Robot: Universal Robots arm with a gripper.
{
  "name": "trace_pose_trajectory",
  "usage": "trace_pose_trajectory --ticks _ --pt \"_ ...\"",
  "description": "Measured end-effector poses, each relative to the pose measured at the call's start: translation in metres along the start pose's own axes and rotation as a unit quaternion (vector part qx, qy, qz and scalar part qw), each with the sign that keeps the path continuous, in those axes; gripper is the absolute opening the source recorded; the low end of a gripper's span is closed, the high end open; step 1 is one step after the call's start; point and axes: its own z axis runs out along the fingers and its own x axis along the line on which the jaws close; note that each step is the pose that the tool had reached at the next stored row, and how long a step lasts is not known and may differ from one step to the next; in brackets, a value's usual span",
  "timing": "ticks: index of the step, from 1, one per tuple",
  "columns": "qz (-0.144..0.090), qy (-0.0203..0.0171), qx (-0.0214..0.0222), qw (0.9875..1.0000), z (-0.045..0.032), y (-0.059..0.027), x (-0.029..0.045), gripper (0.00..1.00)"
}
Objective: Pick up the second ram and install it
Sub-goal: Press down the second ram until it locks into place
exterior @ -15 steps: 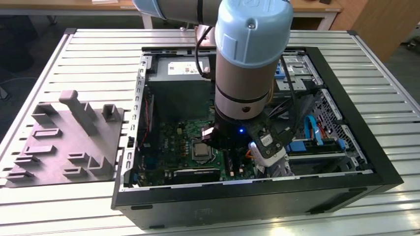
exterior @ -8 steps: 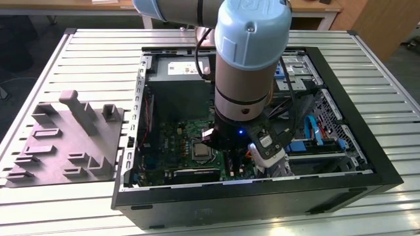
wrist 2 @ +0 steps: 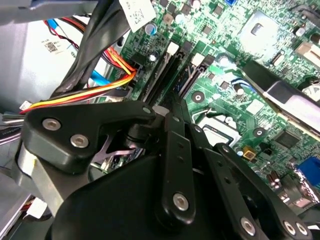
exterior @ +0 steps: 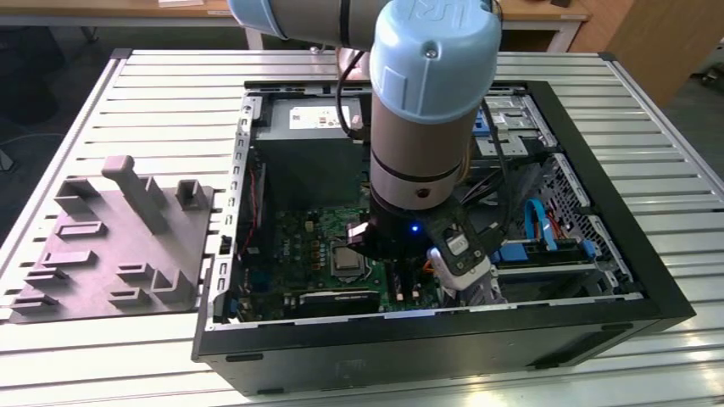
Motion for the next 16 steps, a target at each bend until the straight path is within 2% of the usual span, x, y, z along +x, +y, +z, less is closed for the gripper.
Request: trace_pose_trajectory --ticks 8,9,11,16 --pt "0.0 -0.0001 -0.0006 1.0 0.0004 0.0001 0.0 0.1" --pt "0.0 -0.0005 -0.0017 1.0 -0.0015 0.0005 -0.0002 0.1" --pt "0.0 0.0 -0.0002 1.0 -0.0098 0.0005 -0.0005 0.1" --pt "0.0 0.0 -0.0001 1.0 -0.0292 0.0012 -0.0016 0.1"
